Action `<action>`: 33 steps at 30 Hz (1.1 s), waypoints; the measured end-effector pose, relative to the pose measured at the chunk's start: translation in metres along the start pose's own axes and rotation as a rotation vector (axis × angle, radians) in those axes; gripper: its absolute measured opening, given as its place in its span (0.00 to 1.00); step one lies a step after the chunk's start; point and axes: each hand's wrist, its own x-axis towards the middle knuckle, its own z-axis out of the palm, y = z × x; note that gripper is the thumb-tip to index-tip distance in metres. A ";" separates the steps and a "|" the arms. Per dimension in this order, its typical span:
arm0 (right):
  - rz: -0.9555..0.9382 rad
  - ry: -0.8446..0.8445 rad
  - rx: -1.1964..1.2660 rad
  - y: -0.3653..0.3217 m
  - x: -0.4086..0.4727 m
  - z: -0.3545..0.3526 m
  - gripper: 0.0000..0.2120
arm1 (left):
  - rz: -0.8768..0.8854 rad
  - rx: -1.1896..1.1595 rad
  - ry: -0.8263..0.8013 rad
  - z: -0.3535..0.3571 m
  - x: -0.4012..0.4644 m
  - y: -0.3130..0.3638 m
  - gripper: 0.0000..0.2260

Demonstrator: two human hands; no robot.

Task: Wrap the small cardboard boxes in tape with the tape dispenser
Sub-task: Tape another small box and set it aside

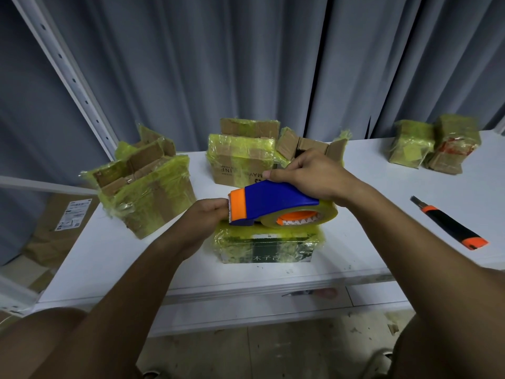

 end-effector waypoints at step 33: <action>-0.024 -0.083 0.093 0.007 0.000 0.000 0.29 | 0.033 0.142 0.112 -0.008 0.000 -0.011 0.13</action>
